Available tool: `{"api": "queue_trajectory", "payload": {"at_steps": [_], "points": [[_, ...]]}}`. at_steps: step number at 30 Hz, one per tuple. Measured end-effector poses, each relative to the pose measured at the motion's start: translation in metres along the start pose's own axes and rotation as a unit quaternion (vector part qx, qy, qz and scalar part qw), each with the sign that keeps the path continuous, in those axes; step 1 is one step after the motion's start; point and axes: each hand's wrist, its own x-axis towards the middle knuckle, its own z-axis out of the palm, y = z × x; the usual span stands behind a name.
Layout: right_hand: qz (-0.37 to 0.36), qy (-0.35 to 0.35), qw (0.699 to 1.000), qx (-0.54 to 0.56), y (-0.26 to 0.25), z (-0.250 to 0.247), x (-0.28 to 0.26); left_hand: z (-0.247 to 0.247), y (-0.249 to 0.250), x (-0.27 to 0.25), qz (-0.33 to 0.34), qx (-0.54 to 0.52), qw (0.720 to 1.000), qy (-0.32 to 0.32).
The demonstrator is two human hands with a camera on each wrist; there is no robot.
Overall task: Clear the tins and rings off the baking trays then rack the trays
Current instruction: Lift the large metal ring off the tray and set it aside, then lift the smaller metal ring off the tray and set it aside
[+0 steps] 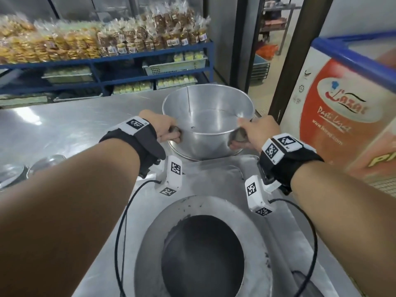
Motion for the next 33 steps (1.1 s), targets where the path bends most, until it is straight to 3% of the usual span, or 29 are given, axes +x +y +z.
{"api": "queue_trajectory", "payload": {"at_steps": [3,5,7,10,13,15,17,19,22,28,33], "points": [[0.061,-0.019,0.996,0.064,-0.006,-0.005,-0.014,-0.007,-0.001,-0.018,-0.042,0.003,0.998,-0.039],[0.086,-0.053,0.99,0.1,-0.013,-0.011,-0.024,-0.014,-0.002,-0.037,-0.06,0.07,0.995,-0.042],[0.075,-0.083,0.993,0.045,-0.023,-0.016,-0.039,-0.021,0.0,-0.06,-0.067,0.165,0.982,-0.059],[0.056,-0.123,0.99,-0.041,-0.042,-0.027,-0.074,-0.03,0.011,-0.104,-0.076,0.256,0.953,-0.142],[0.045,-0.19,0.969,-0.15,-0.063,-0.04,-0.12,-0.036,0.017,-0.152,-0.082,0.332,0.914,-0.22],[0.067,-0.226,0.958,-0.165,-0.074,-0.049,-0.151,-0.038,0.014,-0.181,-0.086,0.38,0.888,-0.244],[0.096,-0.255,0.946,-0.176,-0.079,-0.056,-0.18,-0.04,0.01,-0.208,-0.079,0.417,0.871,-0.249],[0.079,-0.276,0.924,-0.252,-0.08,-0.06,-0.21,-0.04,0.004,-0.233,-0.033,0.463,0.857,-0.224],[0.044,-0.219,0.908,-0.353,-0.076,-0.052,-0.239,-0.039,-0.004,-0.26,0.057,0.52,0.841,-0.135],[-0.021,-0.097,0.941,-0.324,-0.111,-0.063,-0.302,-0.077,0.002,-0.311,0.112,0.484,0.865,-0.067],[-0.075,-0.04,0.968,-0.237,-0.147,-0.063,-0.381,-0.147,0.003,-0.377,0.106,0.324,0.939,-0.048]]}}
